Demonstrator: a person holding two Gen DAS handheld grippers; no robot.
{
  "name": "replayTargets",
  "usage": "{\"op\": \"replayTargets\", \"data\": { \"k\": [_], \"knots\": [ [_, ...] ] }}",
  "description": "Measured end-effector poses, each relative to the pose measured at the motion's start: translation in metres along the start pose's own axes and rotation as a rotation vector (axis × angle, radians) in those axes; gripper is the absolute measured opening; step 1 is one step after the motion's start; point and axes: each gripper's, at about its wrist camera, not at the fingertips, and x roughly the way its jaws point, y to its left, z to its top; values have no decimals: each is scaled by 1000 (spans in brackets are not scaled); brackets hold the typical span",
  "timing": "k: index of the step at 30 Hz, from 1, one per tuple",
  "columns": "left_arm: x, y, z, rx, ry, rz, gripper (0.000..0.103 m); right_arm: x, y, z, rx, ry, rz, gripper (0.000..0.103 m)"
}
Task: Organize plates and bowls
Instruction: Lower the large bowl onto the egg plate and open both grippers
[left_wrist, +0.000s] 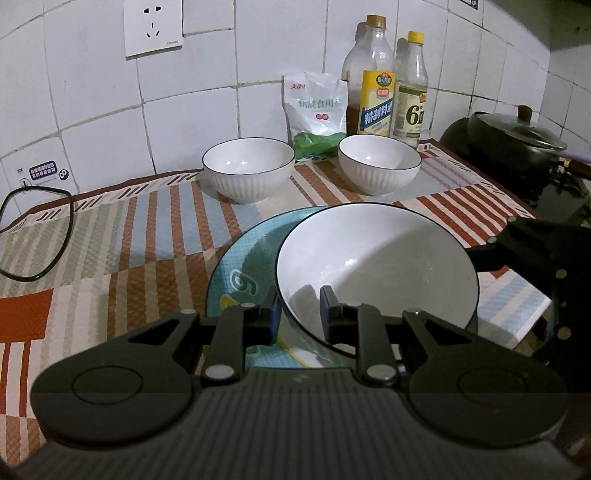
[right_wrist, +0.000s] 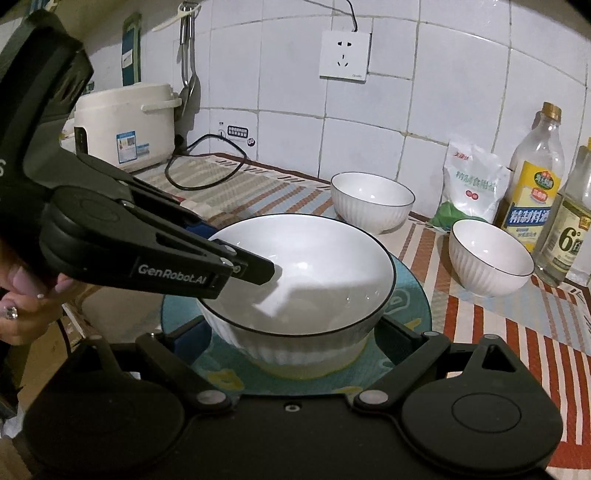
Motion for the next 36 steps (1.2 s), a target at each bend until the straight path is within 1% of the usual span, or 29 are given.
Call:
{"op": "replayTargets", "data": {
  "k": [6, 10, 12, 13, 15, 16, 17, 20, 22, 26, 29, 33, 36],
  "knots": [
    [5, 1, -1, 2, -6, 15, 21, 5, -1, -2, 2, -9, 4, 97],
    [5, 1, 0, -14, -13, 20, 21, 9, -1, -2, -1, 1, -1, 97],
    [4, 1, -1, -14, -16, 23, 24, 9, 0, -3, -1, -8, -8, 97],
    [2, 0, -1, -11, -23, 22, 27, 8, 1, -4, -1, -12, -15, 97],
    [-7, -3, -3, 6, -46, 21, 37, 3, 2, -5, -5, -19, -34, 97],
    [-12, -4, -4, 10, -56, 23, 48, 0, 3, -6, -8, -22, -42, 97],
    [-18, -5, -4, 12, -67, 24, 55, -4, 3, -7, -9, -28, -52, 97],
    [-36, -7, -3, 17, -93, 23, 58, -20, 3, -8, -3, -44, -73, 97],
    [-48, -7, -2, 12, -101, 15, 61, -30, 2, -9, 6, -49, -84, 97],
    [-75, -12, -2, 11, -112, -6, 65, -56, 2, -14, 6, -63, -112, 97],
    [-93, -19, -2, 27, -122, -12, 70, -76, 2, -17, 8, -69, -139, 97],
    [-117, -27, -3, 39, -126, -30, 73, -103, -2, -17, 23, -75, -164, 97],
    [-134, -34, -2, 52, -140, -43, 78, -125, -5, -16, 37, -80, -175, 97]
  ]
}}
